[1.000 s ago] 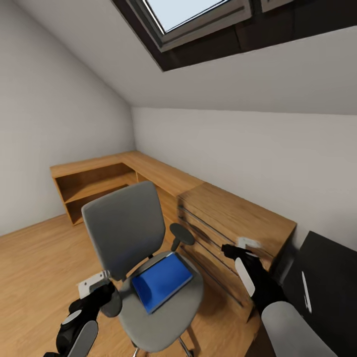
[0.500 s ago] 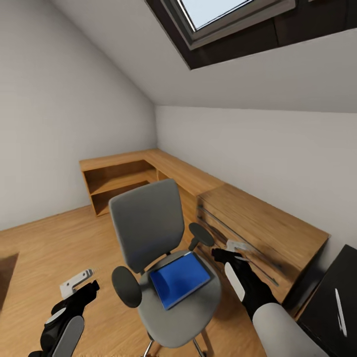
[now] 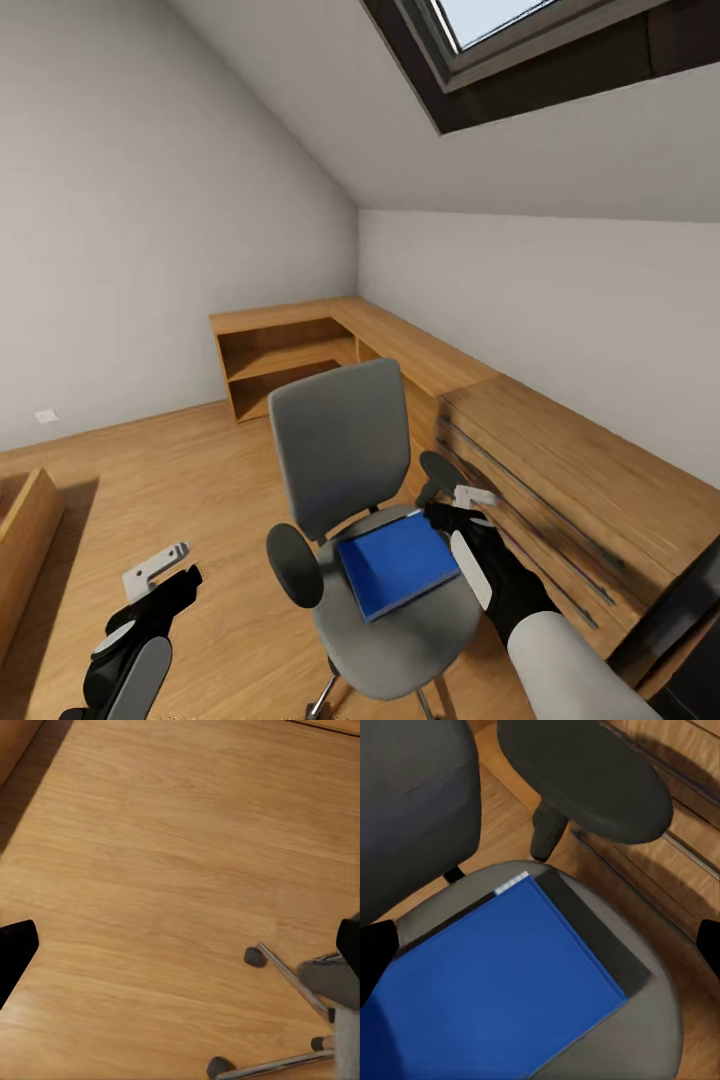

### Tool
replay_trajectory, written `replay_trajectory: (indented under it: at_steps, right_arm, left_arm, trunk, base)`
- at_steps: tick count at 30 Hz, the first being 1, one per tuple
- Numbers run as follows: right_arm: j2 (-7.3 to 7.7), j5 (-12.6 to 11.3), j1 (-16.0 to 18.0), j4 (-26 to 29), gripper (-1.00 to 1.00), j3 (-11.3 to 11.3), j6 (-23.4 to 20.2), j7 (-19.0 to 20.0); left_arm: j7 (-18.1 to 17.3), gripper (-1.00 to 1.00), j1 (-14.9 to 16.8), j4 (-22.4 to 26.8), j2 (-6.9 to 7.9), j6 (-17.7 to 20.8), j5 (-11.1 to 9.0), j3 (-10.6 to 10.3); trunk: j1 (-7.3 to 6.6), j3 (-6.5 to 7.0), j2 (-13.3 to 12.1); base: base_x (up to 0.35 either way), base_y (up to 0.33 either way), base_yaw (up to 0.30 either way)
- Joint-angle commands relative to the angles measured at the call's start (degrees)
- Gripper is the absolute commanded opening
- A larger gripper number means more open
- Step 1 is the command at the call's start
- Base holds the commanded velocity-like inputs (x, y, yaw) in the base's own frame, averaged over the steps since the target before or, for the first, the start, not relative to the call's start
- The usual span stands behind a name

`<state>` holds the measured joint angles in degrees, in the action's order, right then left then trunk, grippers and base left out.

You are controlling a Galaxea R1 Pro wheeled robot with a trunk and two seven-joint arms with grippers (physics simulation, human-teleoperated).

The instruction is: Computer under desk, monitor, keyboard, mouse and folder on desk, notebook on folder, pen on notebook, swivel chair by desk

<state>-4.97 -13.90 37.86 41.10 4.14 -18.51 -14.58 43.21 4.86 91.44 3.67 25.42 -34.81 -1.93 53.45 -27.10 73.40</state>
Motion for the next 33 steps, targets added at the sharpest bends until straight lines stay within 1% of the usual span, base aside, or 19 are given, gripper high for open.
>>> replay_trajectory:
  at_steps: [1,4,9,20,33]
  right_arm:
    - [0.05,-0.6,0.0,0.1,1.0,0.3,-0.2,-0.5]
    - [0.05,-0.6,0.0,0.1,1.0,0.2,-0.1,-0.5]
    - [0.05,-0.6,0.0,0.2,1.0,0.2,-0.1,-0.4]
    - [0.17,-0.6,0.0,0.2,1.0,0.1,1.1,-0.2]
    - [0.18,-0.7,0.0,0.4,1.0,0.1,1.3,-0.2]
  left_arm:
    - [0.5,1.0,0.1,0.1,0.05,0.2,-0.3,-0.2]
    - [0.5,1.0,0.1,0.1,0.03,0.2,-0.3,-0.1]
    - [0.6,1.0,0.1,0.1,0.03,0.2,-0.3,-0.1]
    - [0.6,1.0,0.1,0.1,0.03,0.2,-0.3,0.0]
    - [0.6,1.0,0.1,0.0,0.03,0.2,-0.4,0.1]
  trunk:
    - [0.23,-0.28,0.5]
    - [0.89,-0.91,1.7]
    - [1.98,-1.86,3.7]
    - [4.4,-3.85,8.1]
    - [7.25,-6.19,13.3]
  base:
    - [0.0,0.0,0.268]
    - [0.0,0.0,0.224]
    - [0.0,0.0,0.086]
    - [0.0,0.0,0.01]
    - [0.0,0.0,0.002]
